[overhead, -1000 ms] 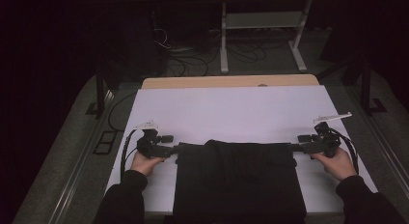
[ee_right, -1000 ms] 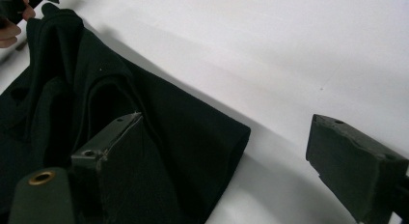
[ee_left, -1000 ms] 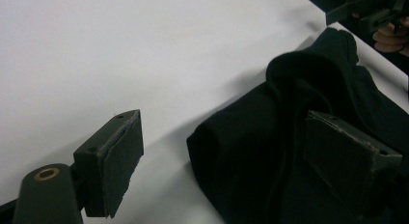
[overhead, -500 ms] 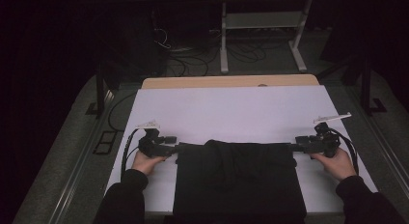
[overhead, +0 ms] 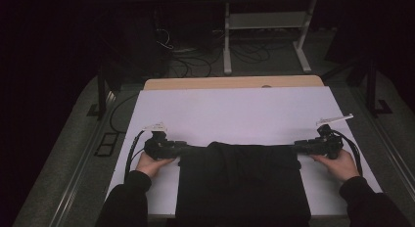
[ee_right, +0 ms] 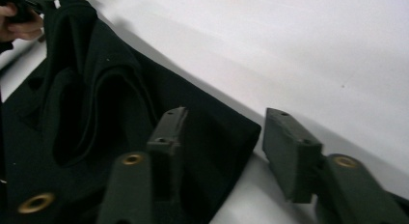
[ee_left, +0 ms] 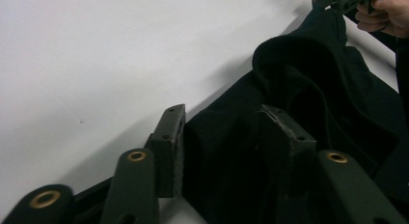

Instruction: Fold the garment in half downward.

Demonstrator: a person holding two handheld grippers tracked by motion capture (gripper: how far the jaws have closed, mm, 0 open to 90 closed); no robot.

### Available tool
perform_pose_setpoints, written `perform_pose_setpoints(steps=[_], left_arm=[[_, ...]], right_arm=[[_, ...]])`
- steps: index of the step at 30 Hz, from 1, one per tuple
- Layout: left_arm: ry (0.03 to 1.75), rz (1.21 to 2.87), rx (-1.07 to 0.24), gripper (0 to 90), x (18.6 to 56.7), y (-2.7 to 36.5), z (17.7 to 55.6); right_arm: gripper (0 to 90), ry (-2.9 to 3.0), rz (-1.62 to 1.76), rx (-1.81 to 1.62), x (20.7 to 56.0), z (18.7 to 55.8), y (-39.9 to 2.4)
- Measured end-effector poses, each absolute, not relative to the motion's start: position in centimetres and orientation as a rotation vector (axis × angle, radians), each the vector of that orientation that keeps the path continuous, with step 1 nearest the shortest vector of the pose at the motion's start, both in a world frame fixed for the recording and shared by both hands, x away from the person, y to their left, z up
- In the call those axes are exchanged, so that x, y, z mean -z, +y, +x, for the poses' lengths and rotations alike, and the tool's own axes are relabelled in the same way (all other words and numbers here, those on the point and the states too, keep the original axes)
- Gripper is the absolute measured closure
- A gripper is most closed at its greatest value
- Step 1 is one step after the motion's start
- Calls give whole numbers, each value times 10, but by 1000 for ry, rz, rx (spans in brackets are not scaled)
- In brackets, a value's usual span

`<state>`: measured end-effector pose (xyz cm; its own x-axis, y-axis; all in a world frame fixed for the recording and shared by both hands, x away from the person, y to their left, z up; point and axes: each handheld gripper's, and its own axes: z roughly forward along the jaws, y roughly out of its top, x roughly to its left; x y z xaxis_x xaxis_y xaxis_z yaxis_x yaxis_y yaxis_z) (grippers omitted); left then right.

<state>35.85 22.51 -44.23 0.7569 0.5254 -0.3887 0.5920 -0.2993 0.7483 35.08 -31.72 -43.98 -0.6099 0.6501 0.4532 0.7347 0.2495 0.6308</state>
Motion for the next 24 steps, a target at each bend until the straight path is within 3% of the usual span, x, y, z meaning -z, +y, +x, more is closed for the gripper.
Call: perform_pose_setpoints(steps=[10, 14, 17, 24], left_arm=[[880, 1983, 74, 683, 443, 227, 359], [881, 1976, 76, 781, 442, 228, 359], [874, 1975, 87, 849, 441, 228, 359], [878, 1969, 77, 871, 438, 227, 358]], right_arm=[[746, -2418, -1363, 1293, 440, 350, -316], [817, -2420, -1361, 1280, 440, 349, -314], [841, -2432, -1362, 1264, 440, 350, -312], [851, -2415, -1355, 1271, 440, 350, -313]])
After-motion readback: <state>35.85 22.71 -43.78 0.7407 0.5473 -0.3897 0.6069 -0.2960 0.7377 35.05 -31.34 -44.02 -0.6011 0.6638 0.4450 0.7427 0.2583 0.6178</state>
